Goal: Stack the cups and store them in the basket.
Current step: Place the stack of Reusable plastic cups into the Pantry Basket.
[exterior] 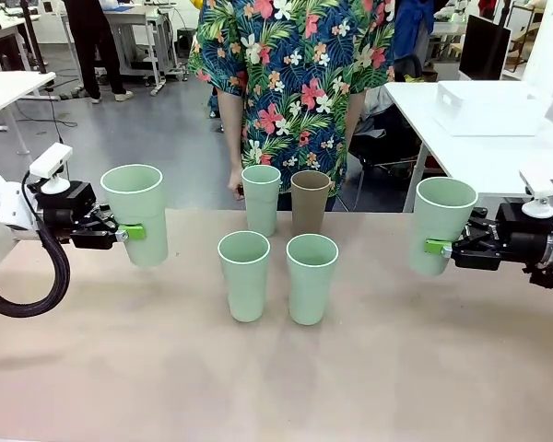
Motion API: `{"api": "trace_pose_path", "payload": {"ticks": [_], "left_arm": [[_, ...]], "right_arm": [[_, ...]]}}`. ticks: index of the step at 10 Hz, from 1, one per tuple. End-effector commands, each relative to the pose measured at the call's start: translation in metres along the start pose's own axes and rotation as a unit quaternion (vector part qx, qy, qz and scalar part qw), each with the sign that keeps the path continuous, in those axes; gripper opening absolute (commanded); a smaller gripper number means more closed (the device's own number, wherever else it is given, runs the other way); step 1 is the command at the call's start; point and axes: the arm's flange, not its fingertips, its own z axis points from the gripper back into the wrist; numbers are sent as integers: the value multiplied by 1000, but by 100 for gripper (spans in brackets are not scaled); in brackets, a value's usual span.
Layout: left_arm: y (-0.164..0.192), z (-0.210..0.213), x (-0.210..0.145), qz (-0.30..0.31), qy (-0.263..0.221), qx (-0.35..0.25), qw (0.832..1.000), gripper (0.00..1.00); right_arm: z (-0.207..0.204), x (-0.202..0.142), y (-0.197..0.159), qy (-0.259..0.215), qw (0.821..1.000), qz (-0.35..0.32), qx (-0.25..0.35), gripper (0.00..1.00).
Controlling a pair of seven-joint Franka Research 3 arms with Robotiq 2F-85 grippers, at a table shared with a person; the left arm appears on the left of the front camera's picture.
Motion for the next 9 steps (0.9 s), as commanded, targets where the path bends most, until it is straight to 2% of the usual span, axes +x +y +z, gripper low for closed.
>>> {"api": "trace_pose_path", "payload": {"ticks": [1,9], "left_arm": [[1,0,3,-4,0,-1,1000,86],[1,0,3,-4,0,-1,1000,86]], "right_arm": [[0,1,0,-3,1000,1,2,86],[0,1,0,-3,1000,1,2,86]]}}
